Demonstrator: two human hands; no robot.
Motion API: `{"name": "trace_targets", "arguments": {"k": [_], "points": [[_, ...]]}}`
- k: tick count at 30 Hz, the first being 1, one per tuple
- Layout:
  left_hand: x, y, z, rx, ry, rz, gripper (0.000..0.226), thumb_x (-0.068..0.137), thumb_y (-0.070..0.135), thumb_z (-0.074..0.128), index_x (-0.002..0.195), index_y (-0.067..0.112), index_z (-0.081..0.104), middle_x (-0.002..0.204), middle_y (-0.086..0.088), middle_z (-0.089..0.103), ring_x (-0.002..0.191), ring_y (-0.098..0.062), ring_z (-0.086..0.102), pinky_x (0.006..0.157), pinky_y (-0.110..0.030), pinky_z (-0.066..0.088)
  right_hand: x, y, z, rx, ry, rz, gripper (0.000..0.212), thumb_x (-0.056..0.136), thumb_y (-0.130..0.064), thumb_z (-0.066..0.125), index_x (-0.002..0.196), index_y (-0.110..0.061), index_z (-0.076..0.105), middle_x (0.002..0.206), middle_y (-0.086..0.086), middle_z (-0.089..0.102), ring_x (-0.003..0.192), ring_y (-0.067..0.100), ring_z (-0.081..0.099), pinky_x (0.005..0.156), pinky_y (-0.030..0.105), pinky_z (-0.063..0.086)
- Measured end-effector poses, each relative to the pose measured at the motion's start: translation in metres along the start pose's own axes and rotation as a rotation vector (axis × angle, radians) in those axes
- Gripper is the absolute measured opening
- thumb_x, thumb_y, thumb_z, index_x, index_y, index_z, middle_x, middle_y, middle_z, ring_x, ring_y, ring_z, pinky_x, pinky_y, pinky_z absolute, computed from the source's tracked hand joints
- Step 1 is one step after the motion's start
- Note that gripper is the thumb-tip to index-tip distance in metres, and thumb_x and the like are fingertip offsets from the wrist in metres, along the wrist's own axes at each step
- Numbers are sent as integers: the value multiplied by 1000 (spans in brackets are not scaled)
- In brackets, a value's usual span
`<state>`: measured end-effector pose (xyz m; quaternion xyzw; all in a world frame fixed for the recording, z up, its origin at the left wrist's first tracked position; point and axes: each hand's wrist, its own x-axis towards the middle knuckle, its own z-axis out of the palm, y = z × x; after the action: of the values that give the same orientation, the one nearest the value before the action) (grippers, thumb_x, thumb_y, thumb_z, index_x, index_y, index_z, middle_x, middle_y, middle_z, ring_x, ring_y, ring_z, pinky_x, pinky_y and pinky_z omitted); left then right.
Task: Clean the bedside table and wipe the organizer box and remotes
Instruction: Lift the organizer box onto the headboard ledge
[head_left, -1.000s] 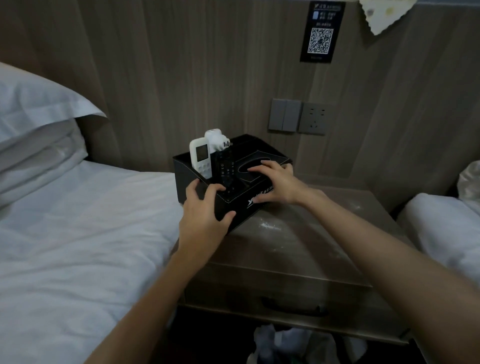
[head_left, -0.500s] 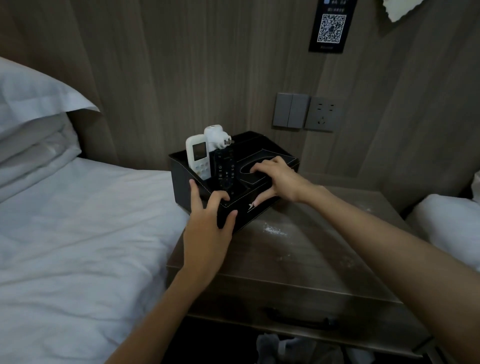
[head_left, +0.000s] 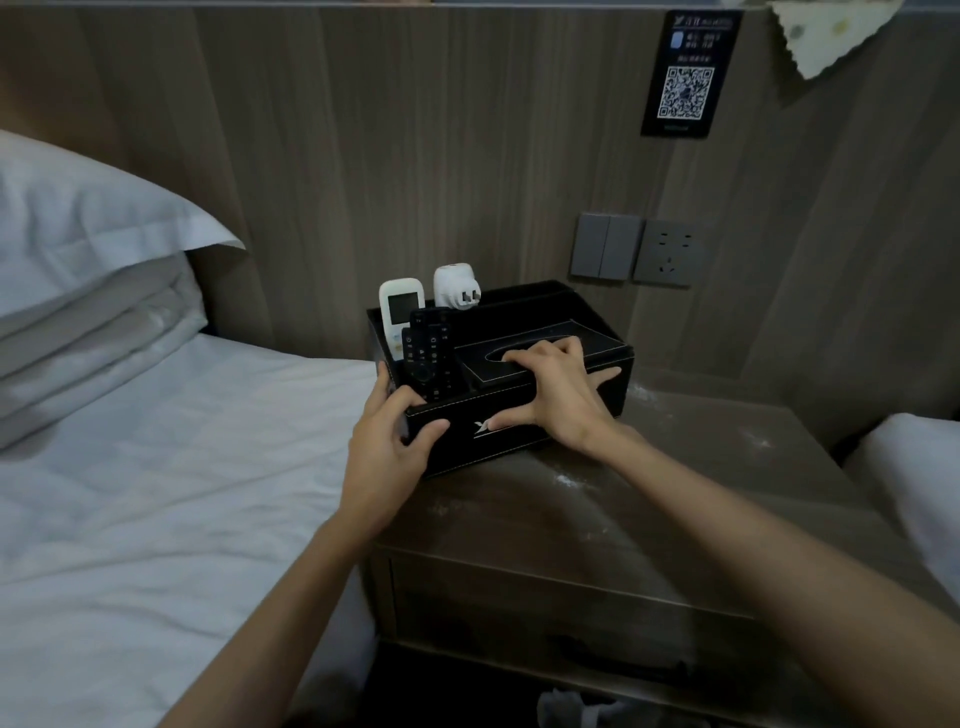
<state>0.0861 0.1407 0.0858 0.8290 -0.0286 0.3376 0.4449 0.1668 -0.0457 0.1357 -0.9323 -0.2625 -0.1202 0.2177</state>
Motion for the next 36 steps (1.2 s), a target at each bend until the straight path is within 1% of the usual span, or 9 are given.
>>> {"name": "trace_targets", "arguments": {"k": [3, 7, 13, 17, 19, 22, 27, 32, 36], "points": [[7, 8, -7, -103, 29, 3, 11, 85, 14, 70, 86, 17, 60, 150, 6, 39, 143, -4, 24, 104, -32, 43, 2, -11, -16, -32, 48, -12, 92, 58, -58, 80, 138, -26, 49, 124, -4, 52, 130, 21, 27, 93, 86, 2], [36, 29, -24, -185, 22, 69, 11, 85, 13, 70, 86, 17, 59, 151, -2, 40, 146, -12, 22, 102, -27, 47, 10, -31, -53, -73, 122, -22, 91, 59, -59, 79, 138, -28, 49, 127, -4, 53, 131, 20, 27, 93, 86, 2], [93, 66, -44, -230, 1, 231, 20, 84, 18, 72, 78, 20, 53, 142, -6, 49, 143, -14, 30, 112, -44, 35, 28, -59, -118, -94, 219, -11, 90, 59, -59, 80, 138, -28, 50, 129, -4, 52, 133, 23, 26, 93, 86, 1], [141, 101, -58, -259, -30, 316, 21, 83, 26, 73, 77, 22, 54, 140, -9, 50, 141, -21, 36, 107, -28, 41, 48, -72, -165, -123, 321, -23, 89, 60, -60, 79, 137, -29, 50, 131, -3, 53, 136, 26, 25, 91, 87, 1], [165, 118, -62, -251, -42, 348, 17, 85, 17, 70, 79, 13, 54, 136, -10, 52, 135, -24, 43, 104, -24, 43, 59, -77, -188, -136, 374, -27, 87, 60, -61, 78, 137, -30, 50, 131, -3, 54, 136, 27, 24, 90, 87, 1], [201, 143, -65, -246, -38, 396, 18, 86, 10, 70, 81, 3, 53, 130, -14, 54, 130, -30, 47, 109, -38, 41, 77, -80, -220, -155, 435, -23, 85, 62, -60, 78, 136, -31, 50, 133, -1, 52, 139, 29, 21, 90, 87, 0], [248, 184, -64, -249, -26, 430, 17, 86, 6, 68, 88, -3, 54, 96, -6, 58, 92, -13, 56, 79, -10, 43, 108, -82, -264, -176, 504, -11, 87, 60, -60, 79, 137, -29, 50, 129, 0, 53, 139, 30, 21, 89, 88, -1], [298, 199, -60, -287, -69, 407, 15, 87, 9, 68, 89, 2, 55, 93, -7, 61, 95, -22, 60, 92, -41, 49, 141, -82, -296, -229, 529, 14, 86, 60, -61, 79, 135, -30, 51, 123, -1, 55, 135, 29, 25, 87, 88, 1], [331, 206, -52, -302, -64, 403, 16, 87, 8, 68, 82, 13, 53, 88, -2, 60, 94, -26, 62, 89, -46, 51, 168, -77, -311, -262, 541, 38, 84, 60, -61, 79, 133, -30, 53, 125, -1, 54, 135, 29, 24, 88, 89, 1]]}}
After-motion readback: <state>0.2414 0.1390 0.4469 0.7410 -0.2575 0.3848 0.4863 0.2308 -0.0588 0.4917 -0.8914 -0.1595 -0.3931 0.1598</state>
